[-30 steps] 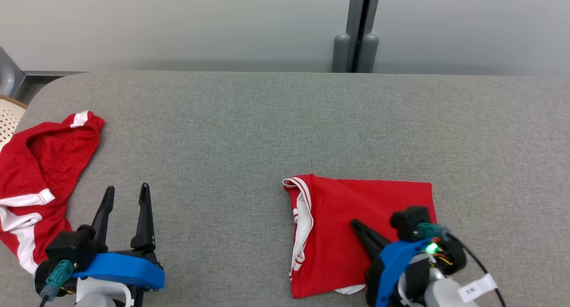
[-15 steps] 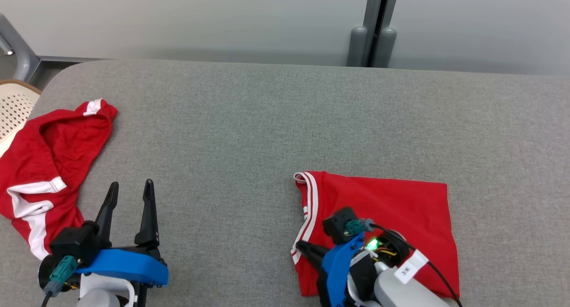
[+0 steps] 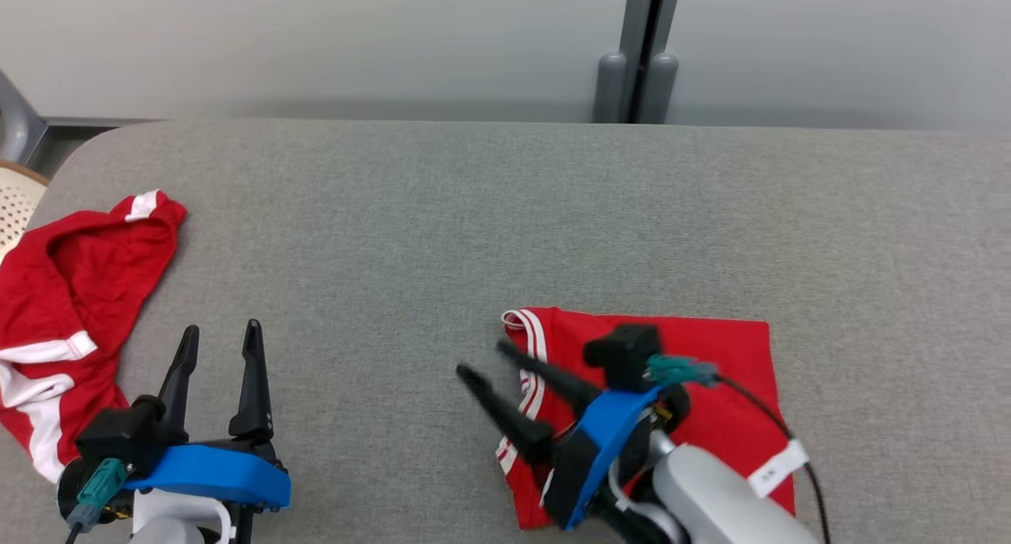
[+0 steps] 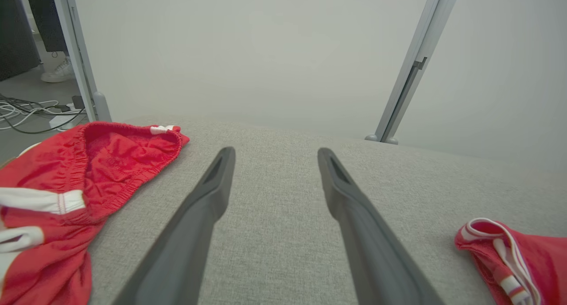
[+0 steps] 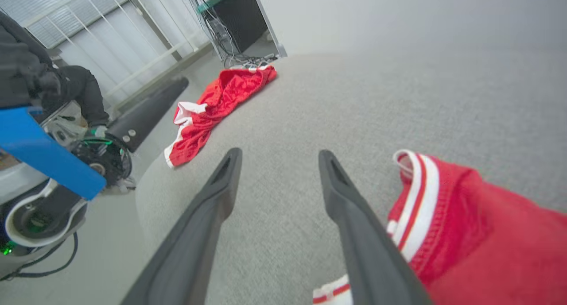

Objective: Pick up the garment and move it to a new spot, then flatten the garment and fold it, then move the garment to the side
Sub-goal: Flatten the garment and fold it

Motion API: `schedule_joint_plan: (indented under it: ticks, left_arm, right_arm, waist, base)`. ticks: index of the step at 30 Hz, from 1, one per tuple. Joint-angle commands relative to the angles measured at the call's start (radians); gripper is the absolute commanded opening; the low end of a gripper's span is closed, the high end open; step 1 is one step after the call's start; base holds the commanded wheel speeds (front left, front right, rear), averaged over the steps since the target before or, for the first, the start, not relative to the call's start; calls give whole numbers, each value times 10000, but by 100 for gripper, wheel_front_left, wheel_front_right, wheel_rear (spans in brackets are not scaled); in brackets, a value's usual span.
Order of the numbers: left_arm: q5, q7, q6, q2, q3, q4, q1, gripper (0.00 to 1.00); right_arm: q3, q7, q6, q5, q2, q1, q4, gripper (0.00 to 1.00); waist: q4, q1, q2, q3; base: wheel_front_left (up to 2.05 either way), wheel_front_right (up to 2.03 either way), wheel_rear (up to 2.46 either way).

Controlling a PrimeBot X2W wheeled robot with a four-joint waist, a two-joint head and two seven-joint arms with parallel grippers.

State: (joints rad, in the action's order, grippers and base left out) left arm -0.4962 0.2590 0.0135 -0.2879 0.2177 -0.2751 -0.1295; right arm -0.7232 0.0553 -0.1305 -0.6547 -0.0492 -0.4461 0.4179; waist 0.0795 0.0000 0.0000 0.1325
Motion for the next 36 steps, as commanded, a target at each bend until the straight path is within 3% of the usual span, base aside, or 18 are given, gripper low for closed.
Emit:
schedule_joint_plan:
  ticks: [1, 6, 12, 19, 26, 36]
  left_arm:
    - [-14, 46, 74, -58, -62, 66, 95, 100]
    - [-27, 49, 153, -89, -101, 164, 316, 100]
    - [-76, -12, 219, -159, -81, 274, 563, 100]
    - [-117, -88, 291, -186, -40, 267, 835, 100]
    - [-190, -174, 268, -183, 95, 178, 1015, 100]
    - [-154, -273, 242, -234, 255, 102, 813, 100]
  right_arm:
    - [566, -508, -5, 238, -35, 109, -252, 100]
    - [2433, -1119, -5, 1592, -29, 869, -898, 100]
    - [4927, -785, -5, 3297, -25, 2184, -2201, 100]
    - [7039, -55, -5, 4394, -13, 3194, -3333, 100]
    - [7930, 643, -5, 4868, -15, 3732, -3839, 100]
    - [7886, 685, -5, 4770, -16, 3895, -3467, 100]
  waist:
    - [-203, 0, 0, -157]
    - [-539, 0, 0, -439]
    - [-831, 0, 0, -726]
    - [-1066, 0, 0, -948]
    - [-1288, 0, 0, -1132]
    - [-1344, 0, 0, -1263]
  base:
    - [0, 0, 0]
    - [0, 0, 0]
    - [0, 0, 0]
    - [0, 0, 0]
    - [0, 0, 0]
    - [0, 0, 0]
